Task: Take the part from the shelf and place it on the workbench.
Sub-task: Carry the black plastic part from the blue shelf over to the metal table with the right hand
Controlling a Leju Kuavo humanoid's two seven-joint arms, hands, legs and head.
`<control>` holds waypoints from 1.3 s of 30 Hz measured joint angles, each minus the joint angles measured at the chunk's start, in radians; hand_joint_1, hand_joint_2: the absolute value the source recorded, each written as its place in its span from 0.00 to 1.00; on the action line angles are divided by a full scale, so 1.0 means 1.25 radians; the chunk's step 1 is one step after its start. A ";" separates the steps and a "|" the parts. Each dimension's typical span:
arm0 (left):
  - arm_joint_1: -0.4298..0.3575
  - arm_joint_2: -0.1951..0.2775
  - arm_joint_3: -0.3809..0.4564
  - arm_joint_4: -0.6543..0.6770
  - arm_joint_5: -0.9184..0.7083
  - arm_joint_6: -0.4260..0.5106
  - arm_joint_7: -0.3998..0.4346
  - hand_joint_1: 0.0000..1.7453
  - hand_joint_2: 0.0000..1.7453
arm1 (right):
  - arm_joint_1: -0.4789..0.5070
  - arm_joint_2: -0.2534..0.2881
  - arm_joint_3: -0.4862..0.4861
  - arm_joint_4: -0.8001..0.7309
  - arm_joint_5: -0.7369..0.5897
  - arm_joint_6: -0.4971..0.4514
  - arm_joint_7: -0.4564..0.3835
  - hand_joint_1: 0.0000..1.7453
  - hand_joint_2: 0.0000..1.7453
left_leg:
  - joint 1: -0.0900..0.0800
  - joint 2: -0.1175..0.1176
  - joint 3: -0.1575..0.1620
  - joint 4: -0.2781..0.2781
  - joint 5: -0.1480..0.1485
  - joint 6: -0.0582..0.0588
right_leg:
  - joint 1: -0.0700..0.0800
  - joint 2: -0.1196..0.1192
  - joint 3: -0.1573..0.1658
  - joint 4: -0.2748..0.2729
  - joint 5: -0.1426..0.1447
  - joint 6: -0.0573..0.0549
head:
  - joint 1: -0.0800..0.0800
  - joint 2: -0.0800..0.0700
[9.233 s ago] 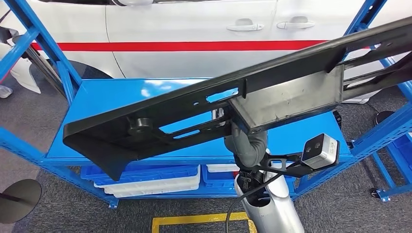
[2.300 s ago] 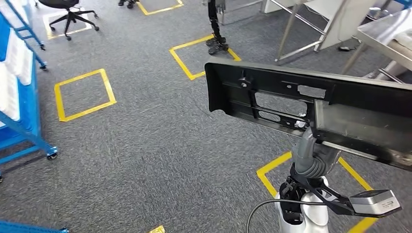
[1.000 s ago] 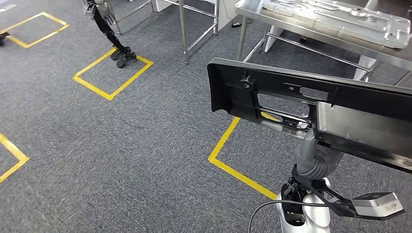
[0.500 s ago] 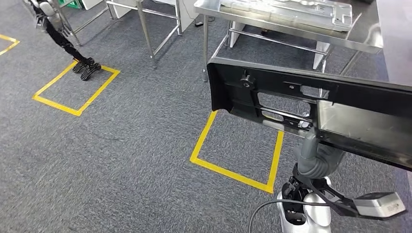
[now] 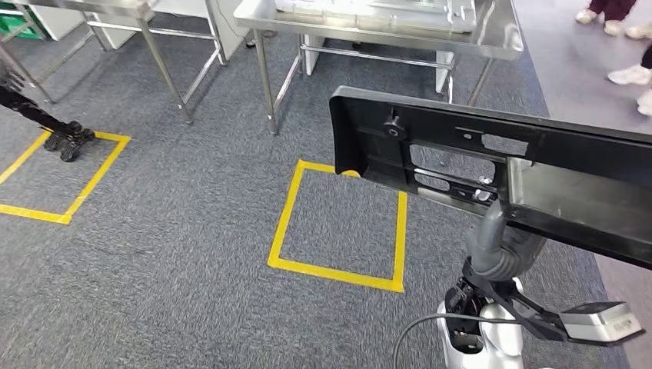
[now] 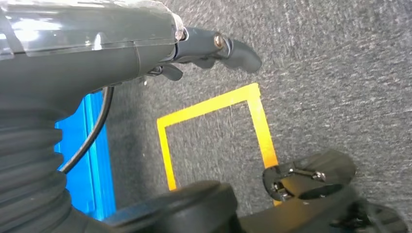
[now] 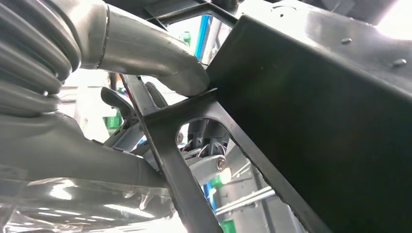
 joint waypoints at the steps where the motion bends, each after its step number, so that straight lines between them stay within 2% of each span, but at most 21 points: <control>1: -0.001 0.000 0.001 0.000 0.000 0.000 0.000 0.00 1.00 | -0.001 0.000 0.000 0.000 0.000 0.000 0.000 1.00 1.00 | -0.001 0.003 0.002 -0.005 -0.001 0.001 | -0.002 0.009 -0.004 0.000 0.002 0.006 | 0.000 0.000; 2: -0.002 -0.001 0.002 0.000 0.000 0.000 0.000 0.00 1.00 | -0.001 0.000 0.000 0.000 0.000 0.000 0.000 1.00 1.00 | 0.000 0.012 0.004 -0.010 0.000 0.003 | -0.003 0.017 -0.006 -0.002 0.003 0.012 | 0.000 0.000; 4: -0.004 -0.004 0.004 0.000 0.000 0.000 0.000 0.00 1.00 | -0.002 -0.001 0.000 0.000 -0.001 0.000 -0.001 1.00 1.00 | 0.004 0.031 0.010 -0.022 0.005 0.011 | 0.000 -0.006 -0.016 0.017 -0.009 0.020 | 0.000 0.000; 7: -0.001 -0.004 0.007 0.000 -0.001 0.000 0.000 0.00 1.00 | -0.005 -0.004 0.000 0.002 -0.001 0.000 -0.002 1.00 1.00 | 0.005 0.065 0.014 -0.029 0.007 0.019 | -0.001 -0.077 -0.086 0.154 -0.075 0.029 | 0.000 0.000; 9: 0.001 -0.003 0.009 0.000 -0.001 0.000 0.000 0.00 1.00 | -0.005 -0.005 0.000 0.004 -0.001 -0.002 -0.002 1.00 1.00 | 0.004 0.087 0.015 -0.028 0.004 0.018 | -0.007 -0.089 -0.123 0.220 -0.089 0.036 | 0.000 0.000; 10: 0.001 -0.003 0.009 0.000 -0.001 0.001 0.000 0.00 1.00 | -0.004 -0.006 0.000 0.005 -0.001 -0.003 -0.002 1.00 1.00 | 0.004 0.097 0.017 -0.028 0.001 0.016 | -0.010 -0.093 -0.119 0.210 -0.074 0.038 | 0.000 0.000; 12: 0.001 -0.003 0.009 0.000 -0.002 0.002 0.003 0.00 1.00 | -0.004 -0.006 0.000 0.006 -0.001 -0.004 -0.002 1.00 1.00 | 0.003 0.116 0.023 -0.025 -0.005 0.010 | -0.013 -0.118 -0.066 0.107 -0.021 0.040 | 0.000 0.000; 14: 0.001 -0.002 0.009 0.000 -0.004 0.004 0.006 0.00 1.00 | -0.005 -0.006 0.002 0.006 -0.002 -0.004 -0.002 1.00 1.00 | -0.001 0.130 0.028 -0.020 -0.015 0.000 | -0.009 -0.150 -0.019 0.019 0.006 0.032 | 0.000 0.000; 15: 0.001 -0.002 0.009 0.000 -0.006 0.005 0.007 0.00 1.00 | -0.006 -0.006 0.003 0.006 -0.002 -0.005 -0.002 1.00 1.00 | -0.003 0.136 0.030 -0.019 -0.018 -0.005 | -0.006 -0.158 -0.012 0.004 0.006 0.026 | 0.000 0.000; 17: 0.001 -0.001 0.009 0.000 -0.008 0.006 0.007 0.00 1.00 | -0.005 -0.006 0.004 0.006 -0.002 -0.005 -0.002 1.00 1.00 | -0.004 0.151 0.035 -0.020 -0.023 -0.014 | -0.003 -0.139 -0.014 0.004 0.003 0.014 | 0.000 0.000; 19: 0.001 -0.001 0.009 0.000 -0.006 0.005 0.008 0.00 1.00 | -0.006 -0.006 0.005 0.005 -0.002 -0.005 -0.002 1.00 1.00 | -0.001 0.134 0.033 -0.003 -0.040 -0.023 | -0.006 -0.123 -0.013 0.001 0.005 0.004 | 0.000 0.000; 21: 0.002 0.000 0.011 0.000 0.001 0.003 0.008 0.00 1.00 | -0.008 -0.006 0.008 0.006 -0.002 -0.005 -0.002 1.00 1.00 | 0.002 0.091 -0.003 0.075 -0.085 -0.028 | -0.008 -0.111 -0.012 0.000 0.005 -0.005 | 0.000 0.000; 23: 0.002 0.002 0.015 0.000 0.006 -0.001 0.007 0.00 1.00 | -0.009 -0.006 0.012 0.010 -0.002 -0.005 -0.002 1.00 1.00 | 0.002 0.072 -0.062 0.190 -0.132 -0.029 | -0.005 -0.099 -0.012 0.000 0.004 -0.010 | 0.000 0.000; 24: 0.000 0.002 0.017 0.000 0.007 -0.003 0.007 0.00 1.00 | -0.009 -0.006 0.012 0.012 -0.002 -0.005 -0.001 1.00 1.00 | 0.002 0.070 -0.081 0.222 -0.136 -0.028 | -0.004 -0.093 -0.011 0.000 0.003 -0.011 | 0.000 0.000; 25: -0.001 0.002 0.019 0.000 0.007 -0.005 0.007 0.00 1.00 | -0.008 -0.006 0.013 0.014 -0.002 -0.006 -0.001 1.00 1.00 | 0.002 0.070 -0.086 0.224 -0.122 -0.025 | -0.002 -0.087 -0.009 0.001 0.003 -0.011 | 0.000 0.000; 27: -0.001 0.002 0.023 0.000 0.007 -0.009 0.008 0.00 1.00 | -0.008 -0.006 0.014 0.017 -0.002 -0.006 -0.002 1.00 1.00 | 0.001 0.069 -0.049 0.129 -0.056 -0.017 | 0.000 -0.075 -0.004 0.001 0.001 -0.009 | 0.000 0.000; 29: 0.000 0.004 0.027 0.000 0.008 -0.013 0.012 0.00 1.00 | -0.009 -0.006 0.015 0.019 -0.003 -0.006 -0.002 1.00 1.00 | -0.003 0.065 -0.007 0.028 -0.013 -0.007 | 0.003 -0.068 -0.001 0.002 -0.001 -0.004 | 0.000 0.000; 30: 0.001 0.004 0.028 0.000 0.008 -0.016 0.015 0.00 1.00 | -0.009 -0.006 0.015 0.019 -0.003 -0.006 -0.002 1.00 1.00 | -0.003 0.063 0.002 0.003 -0.006 -0.005 | 0.005 -0.067 -0.002 0.004 -0.003 -0.002 | 0.000 0.000; 33: 0.000 0.004 0.029 0.000 0.009 -0.024 0.023 0.00 1.00 | -0.009 -0.006 0.019 0.022 -0.003 -0.006 -0.002 1.00 1.00 | -0.006 0.060 0.004 -0.008 -0.007 -0.005 | 0.004 -0.068 -0.006 0.005 -0.003 0.002 | 0.000 0.000; 37: -0.003 0.002 0.029 0.000 0.003 -0.032 0.030 0.00 1.00 | -0.011 -0.006 0.022 0.025 -0.003 -0.005 -0.001 1.00 1.00 | -0.008 0.060 0.006 -0.013 -0.005 0.015 | -0.002 -0.070 -0.003 0.000 -0.001 0.022 | 0.000 0.000; 39: -0.004 0.001 0.029 0.000 0.000 -0.033 0.033 0.00 1.00 | -0.013 -0.006 0.023 0.025 -0.003 -0.005 -0.001 1.00 1.00 | -0.003 0.064 0.013 -0.023 -0.002 0.022 | -0.001 -0.078 -0.025 0.048 -0.030 0.028 | 0.000 0.000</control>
